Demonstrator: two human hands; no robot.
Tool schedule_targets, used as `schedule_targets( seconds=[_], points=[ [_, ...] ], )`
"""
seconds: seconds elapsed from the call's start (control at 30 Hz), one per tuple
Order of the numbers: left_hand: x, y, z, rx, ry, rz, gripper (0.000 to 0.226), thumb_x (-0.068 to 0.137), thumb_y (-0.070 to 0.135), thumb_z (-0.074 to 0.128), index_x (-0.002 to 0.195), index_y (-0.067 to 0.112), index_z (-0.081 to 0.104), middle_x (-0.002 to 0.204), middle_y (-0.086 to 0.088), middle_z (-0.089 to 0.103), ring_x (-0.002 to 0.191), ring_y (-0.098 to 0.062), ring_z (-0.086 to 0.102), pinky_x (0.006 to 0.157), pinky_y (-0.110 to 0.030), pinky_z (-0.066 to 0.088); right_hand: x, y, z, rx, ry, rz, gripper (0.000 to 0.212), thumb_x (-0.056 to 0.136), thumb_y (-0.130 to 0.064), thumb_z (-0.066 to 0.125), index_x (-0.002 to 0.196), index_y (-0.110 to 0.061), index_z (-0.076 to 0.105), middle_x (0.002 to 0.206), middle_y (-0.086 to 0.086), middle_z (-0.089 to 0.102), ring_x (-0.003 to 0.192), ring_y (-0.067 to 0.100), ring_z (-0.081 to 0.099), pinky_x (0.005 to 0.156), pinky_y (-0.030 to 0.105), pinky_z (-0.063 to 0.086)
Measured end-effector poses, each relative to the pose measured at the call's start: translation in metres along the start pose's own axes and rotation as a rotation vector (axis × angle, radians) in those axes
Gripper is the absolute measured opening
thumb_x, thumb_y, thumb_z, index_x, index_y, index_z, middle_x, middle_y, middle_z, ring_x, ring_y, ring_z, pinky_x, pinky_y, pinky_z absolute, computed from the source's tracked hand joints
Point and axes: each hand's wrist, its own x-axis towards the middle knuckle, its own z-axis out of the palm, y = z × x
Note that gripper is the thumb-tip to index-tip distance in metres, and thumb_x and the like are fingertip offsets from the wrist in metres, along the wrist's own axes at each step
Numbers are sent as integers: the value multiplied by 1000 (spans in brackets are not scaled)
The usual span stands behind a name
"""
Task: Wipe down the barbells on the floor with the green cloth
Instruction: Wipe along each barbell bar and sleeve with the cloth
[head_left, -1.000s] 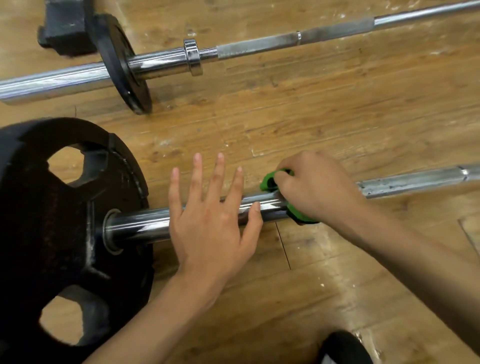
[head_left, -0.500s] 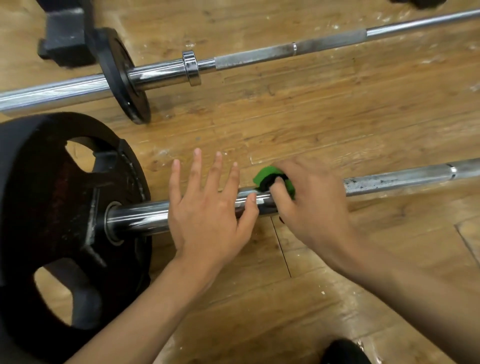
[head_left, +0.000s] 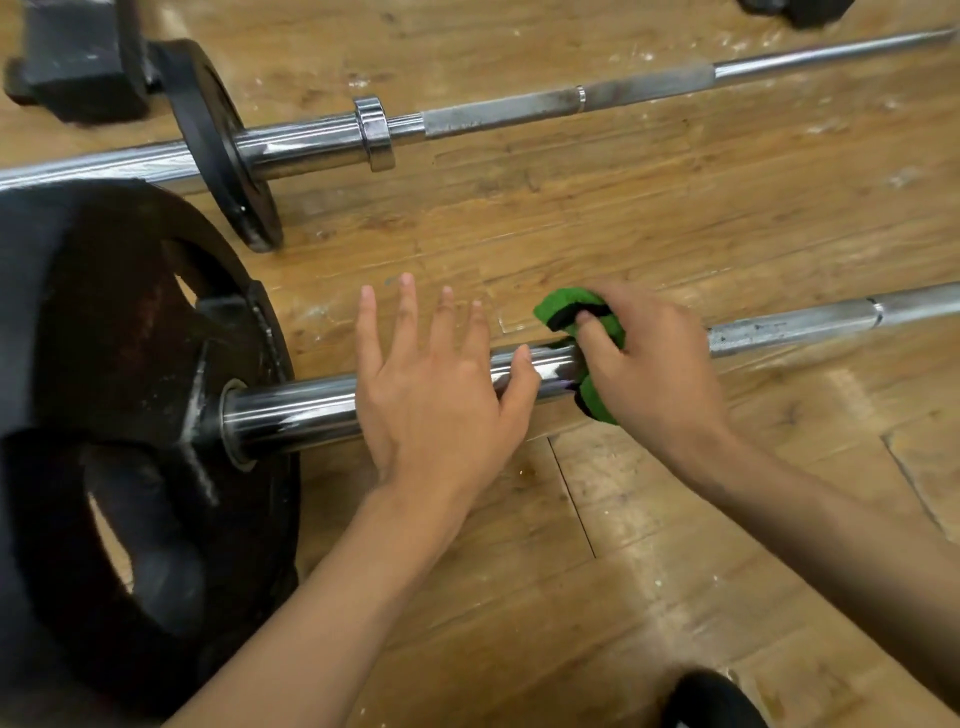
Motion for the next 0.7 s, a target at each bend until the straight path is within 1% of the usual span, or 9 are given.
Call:
schedule_targets(
  seconds=[0.13,0.23,0.33,0.4,0.5,0.57,0.63,0.67,0.7],
  points=[
    [7,-2,-5,1,-66,9,70,105,59,23,138,17,68,146,-12,62,153,-37,35,129,-57,4,-35,7,8,-92,97,-165,41,103,-10,46,142,-2,56,138,14,56,124,30,54,107,38,43],
    [10,-2,-5,22,-83,4,73,103,60,20,135,19,71,146,-11,62,153,-37,35,128,-58,5,-33,11,7,-114,90,-197,42,104,-9,45,144,1,53,142,18,54,128,33,52,111,44,43],
    [14,1,-4,51,-66,-19,76,101,62,15,130,22,74,147,-8,62,154,-35,34,129,-57,4,-27,17,5,-177,50,-259,46,109,-18,38,149,3,48,148,20,50,135,37,49,113,50,41],
    [16,3,-5,67,-58,-37,81,99,63,9,132,24,72,147,-5,62,154,-33,34,129,-55,3,-32,26,7,-233,43,-319,49,112,-23,33,153,1,41,154,21,45,143,40,43,119,52,35],
    [20,3,-3,65,-30,-44,79,99,61,13,129,22,74,142,-6,66,152,-34,37,129,-55,5,-28,32,8,-261,42,-343,49,107,-19,43,153,-2,42,153,20,47,144,36,44,126,53,22],
    [23,1,0,72,-16,-33,72,101,58,20,126,19,76,137,-8,69,150,-36,40,129,-55,6,-10,26,6,-202,35,-268,46,103,-19,45,146,-4,53,138,15,59,128,32,55,122,46,27],
    [29,-2,4,93,6,-37,70,101,56,23,124,18,77,134,-8,71,149,-36,42,129,-53,6,14,14,5,-108,7,-137,39,103,-20,47,139,-8,58,120,11,64,109,32,61,96,39,43],
    [32,-4,5,99,9,-44,71,101,56,22,124,18,77,134,-9,71,149,-36,42,129,-53,6,19,9,7,-83,6,-99,37,103,-19,50,138,-9,58,117,11,63,104,34,62,84,39,44],
    [35,-4,5,106,6,-46,72,101,57,21,125,18,76,134,-9,71,149,-36,42,129,-53,7,19,7,10,-76,27,-86,38,101,-16,53,138,-8,58,118,13,63,104,36,62,83,41,46]
  ],
)
